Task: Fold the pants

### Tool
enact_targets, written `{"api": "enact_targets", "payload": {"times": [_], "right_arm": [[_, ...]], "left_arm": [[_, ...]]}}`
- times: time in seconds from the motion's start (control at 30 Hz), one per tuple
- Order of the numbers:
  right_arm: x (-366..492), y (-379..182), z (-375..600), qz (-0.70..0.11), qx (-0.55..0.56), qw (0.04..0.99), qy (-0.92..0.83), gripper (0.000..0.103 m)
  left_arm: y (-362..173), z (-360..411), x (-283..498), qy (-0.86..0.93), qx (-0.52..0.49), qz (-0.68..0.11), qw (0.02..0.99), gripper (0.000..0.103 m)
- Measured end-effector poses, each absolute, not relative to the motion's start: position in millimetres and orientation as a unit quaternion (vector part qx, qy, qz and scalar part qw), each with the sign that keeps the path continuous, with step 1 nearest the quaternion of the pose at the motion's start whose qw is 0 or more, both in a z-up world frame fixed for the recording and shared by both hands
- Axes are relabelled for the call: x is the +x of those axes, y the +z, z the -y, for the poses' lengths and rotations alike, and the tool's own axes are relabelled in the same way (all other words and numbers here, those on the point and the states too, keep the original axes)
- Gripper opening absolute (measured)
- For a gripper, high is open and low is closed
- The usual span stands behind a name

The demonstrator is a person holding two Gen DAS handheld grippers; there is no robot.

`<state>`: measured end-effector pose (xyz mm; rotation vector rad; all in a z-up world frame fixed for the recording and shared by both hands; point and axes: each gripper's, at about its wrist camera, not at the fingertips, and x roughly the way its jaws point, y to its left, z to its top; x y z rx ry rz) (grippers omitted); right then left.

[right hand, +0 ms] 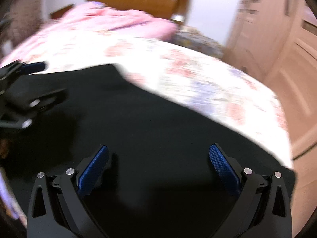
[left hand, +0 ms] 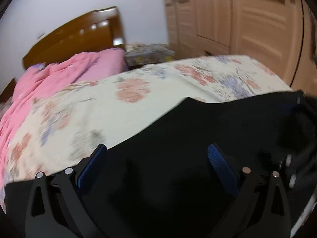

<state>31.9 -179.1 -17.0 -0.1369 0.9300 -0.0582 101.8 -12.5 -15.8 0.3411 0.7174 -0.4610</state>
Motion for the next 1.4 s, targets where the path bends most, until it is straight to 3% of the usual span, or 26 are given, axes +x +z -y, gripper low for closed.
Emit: {"api": "enact_targets", "payload": {"times": [0.07, 0.13, 0.2, 0.37, 0.63, 0.83, 1.17, 1.33, 1.4], "right_arm": [[40.1, -30.9, 215.1, -0.467, -0.058, 0.881, -0.052, 0.098], [39.3, -29.5, 251.9, -0.468, 0.014, 0.883, -0.038, 0.097], [36.9, -25.4, 261.9, -0.455, 0.006, 0.889, -0.039, 0.098], [40.8, -27.6, 278.4, -0.451, 0.025, 0.89, -0.068, 0.098], [-4.4, -5.0, 245.5, -0.413, -0.009, 0.909, -0.051, 0.098], [-47.1, -33.4, 219.4, -0.466, -0.063, 0.88, -0.058, 0.098], [-67.3, -27.9, 232.8, -0.482, -0.036, 0.871, -0.087, 0.098], [-84.6, -13.0, 207.4, -0.46, -0.052, 0.883, -0.072, 0.098], [-91.0, -15.3, 195.4, -0.457, -0.053, 0.886, -0.05, 0.098]], "left_arm": [[-41.6, 27.5, 115.6, -0.204, 0.195, -0.378, 0.881, 0.102], [-49.6, 23.8, 127.0, -0.213, 0.165, -0.404, 0.874, 0.102], [-51.8, 11.4, 135.7, -0.207, 0.135, -0.42, 0.873, 0.102], [-54.7, 18.2, 133.6, -0.193, 0.153, -0.412, 0.877, 0.102], [-50.7, 18.6, 130.1, -0.187, 0.159, -0.408, 0.88, 0.102], [-50.1, 16.7, 130.5, -0.19, 0.153, -0.411, 0.879, 0.102], [-49.6, 14.5, 130.4, -0.187, 0.149, -0.41, 0.88, 0.102], [-20.3, -15.6, 76.9, -0.202, 0.092, -0.396, 0.891, 0.101], [-18.3, -28.1, 43.8, -0.184, 0.119, -0.374, 0.901, 0.101]]}}
